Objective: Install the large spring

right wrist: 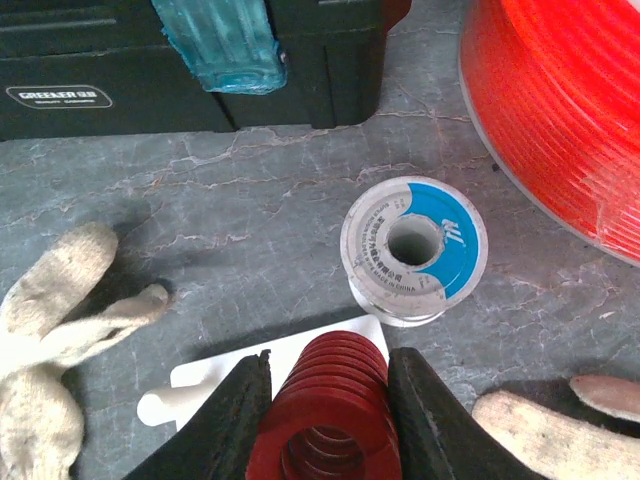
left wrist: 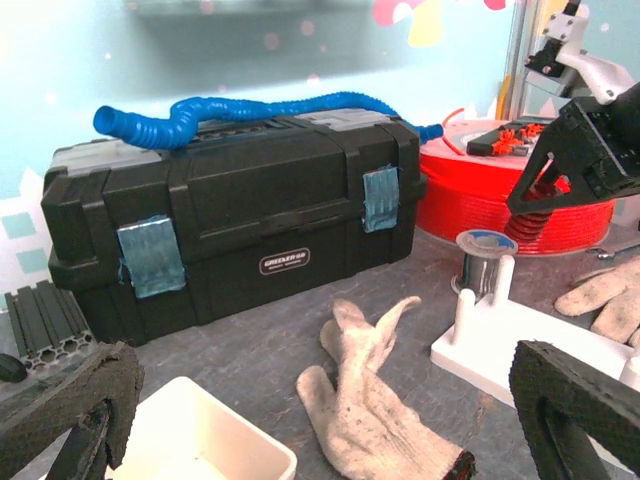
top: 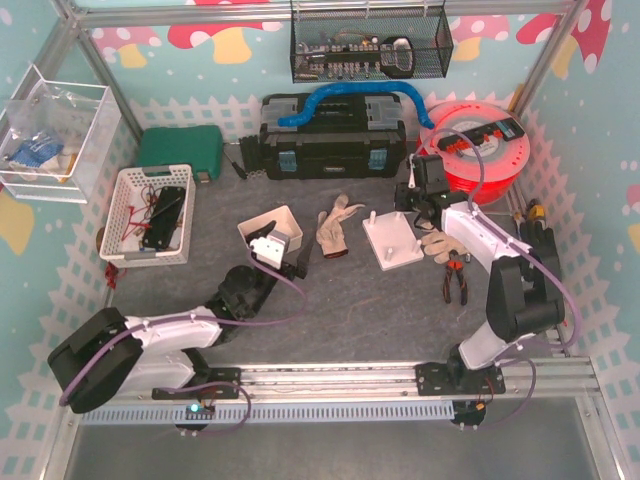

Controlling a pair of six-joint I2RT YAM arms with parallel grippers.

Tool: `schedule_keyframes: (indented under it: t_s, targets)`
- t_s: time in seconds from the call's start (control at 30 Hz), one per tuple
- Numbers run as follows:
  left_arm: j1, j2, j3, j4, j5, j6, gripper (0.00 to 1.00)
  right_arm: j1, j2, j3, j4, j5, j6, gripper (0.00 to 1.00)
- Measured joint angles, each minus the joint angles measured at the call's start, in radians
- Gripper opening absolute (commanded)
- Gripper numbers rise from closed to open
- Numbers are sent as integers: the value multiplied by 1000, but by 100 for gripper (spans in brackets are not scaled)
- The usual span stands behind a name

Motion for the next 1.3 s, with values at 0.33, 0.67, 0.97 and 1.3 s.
schedule_keyframes:
  t_s: [0.33, 0.67, 0.97, 1.3]
  targets:
    - [-6, -17, 0, -15, 2, 6, 99, -24, 71, 39, -25, -27, 0, 0]
    - [-10, -19, 0, -22, 2, 11, 99, -27, 104, 51, -29, -37, -1, 0]
    - [-13, -27, 0, -22, 2, 14, 99, -27, 139, 68, -29, -42, -2, 0]
    - [-19, -28, 0, -22, 2, 16, 99, -28, 199, 81, -31, -50, -2, 18]
